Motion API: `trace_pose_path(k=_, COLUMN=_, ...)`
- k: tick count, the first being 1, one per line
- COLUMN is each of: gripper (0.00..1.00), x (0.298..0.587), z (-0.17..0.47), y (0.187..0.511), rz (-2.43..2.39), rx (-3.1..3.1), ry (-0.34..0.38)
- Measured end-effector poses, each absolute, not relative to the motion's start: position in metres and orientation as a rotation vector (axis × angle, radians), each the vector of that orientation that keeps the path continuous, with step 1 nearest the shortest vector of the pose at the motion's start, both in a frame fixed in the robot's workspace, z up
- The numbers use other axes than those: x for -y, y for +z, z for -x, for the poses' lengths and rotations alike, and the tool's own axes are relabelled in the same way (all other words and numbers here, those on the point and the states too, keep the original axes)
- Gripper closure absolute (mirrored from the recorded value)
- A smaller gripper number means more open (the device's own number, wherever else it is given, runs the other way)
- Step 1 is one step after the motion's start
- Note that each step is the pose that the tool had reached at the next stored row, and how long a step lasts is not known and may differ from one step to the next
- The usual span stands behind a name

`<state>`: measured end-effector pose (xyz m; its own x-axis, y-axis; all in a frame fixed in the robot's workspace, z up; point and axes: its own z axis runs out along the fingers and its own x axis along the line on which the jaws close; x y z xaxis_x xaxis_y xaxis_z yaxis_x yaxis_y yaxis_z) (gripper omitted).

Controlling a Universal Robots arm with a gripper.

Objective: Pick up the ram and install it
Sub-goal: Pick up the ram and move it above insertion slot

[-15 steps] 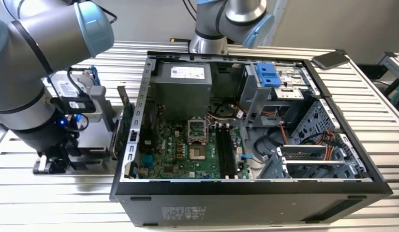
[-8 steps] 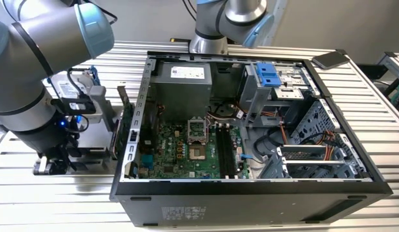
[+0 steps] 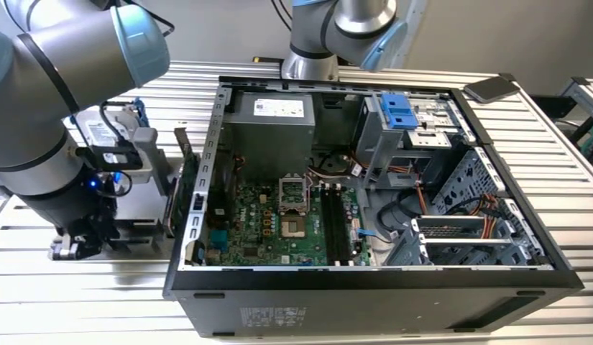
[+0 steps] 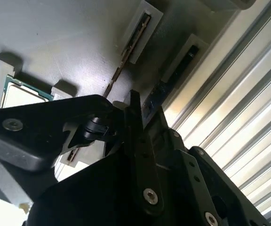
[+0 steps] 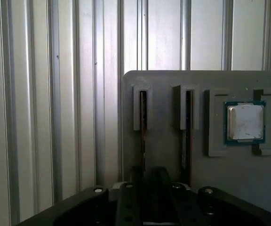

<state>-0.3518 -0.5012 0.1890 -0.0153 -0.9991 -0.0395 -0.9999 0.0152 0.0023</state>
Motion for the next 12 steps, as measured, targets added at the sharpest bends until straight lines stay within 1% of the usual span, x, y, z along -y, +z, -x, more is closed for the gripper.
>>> trace_pose_path(k=8, gripper=1.0, x=0.501, z=0.352, y=0.19, rz=2.185, rx=-2.219, ry=0.046)
trace_pose_path(k=12, gripper=1.0, x=0.501, z=0.352, y=0.206, rz=2.186, rx=-2.219, ry=0.045)
